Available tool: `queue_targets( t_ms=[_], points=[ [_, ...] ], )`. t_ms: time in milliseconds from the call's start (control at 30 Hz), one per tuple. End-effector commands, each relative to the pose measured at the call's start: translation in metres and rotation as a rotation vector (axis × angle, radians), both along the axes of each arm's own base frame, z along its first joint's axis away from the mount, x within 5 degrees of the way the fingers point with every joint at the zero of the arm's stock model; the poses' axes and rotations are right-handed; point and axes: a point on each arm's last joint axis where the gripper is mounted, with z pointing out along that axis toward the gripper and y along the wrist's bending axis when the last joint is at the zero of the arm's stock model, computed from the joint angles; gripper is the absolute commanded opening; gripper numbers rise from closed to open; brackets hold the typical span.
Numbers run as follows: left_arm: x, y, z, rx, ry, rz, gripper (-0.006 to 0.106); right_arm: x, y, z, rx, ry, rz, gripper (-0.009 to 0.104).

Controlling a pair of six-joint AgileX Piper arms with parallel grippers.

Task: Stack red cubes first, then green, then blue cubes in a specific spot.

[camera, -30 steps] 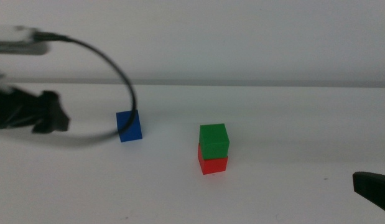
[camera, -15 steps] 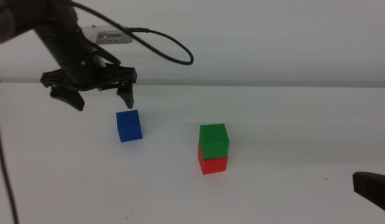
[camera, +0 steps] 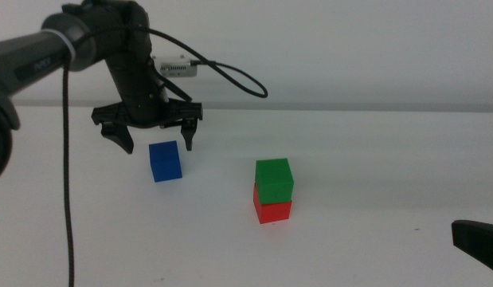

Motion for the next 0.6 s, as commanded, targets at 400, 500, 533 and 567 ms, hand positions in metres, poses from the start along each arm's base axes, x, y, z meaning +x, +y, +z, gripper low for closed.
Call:
queue_targets(
  t_ms=[400, 500, 533, 567],
  points=[
    [0.010, -0.003, -0.035, 0.004, 0.024, 0.030, 0.093, 0.000, -0.001, 0.000, -0.008, -0.019, -0.002, 0.092],
    [0.012, -0.004, -0.038, -0.001, 0.015, 0.031, 0.090, 0.000, -0.001, 0.000, -0.008, -0.019, -0.002, 0.092],
    [0.013, -0.004, -0.040, -0.004, 0.010, 0.033, 0.088, 0.000, -0.001, 0.000, -0.008, -0.019, -0.002, 0.092],
    [0.014, -0.005, -0.043, -0.004, 0.009, 0.035, 0.086, 0.000, -0.001, 0.000, -0.008, -0.019, -0.002, 0.092]
  ],
)
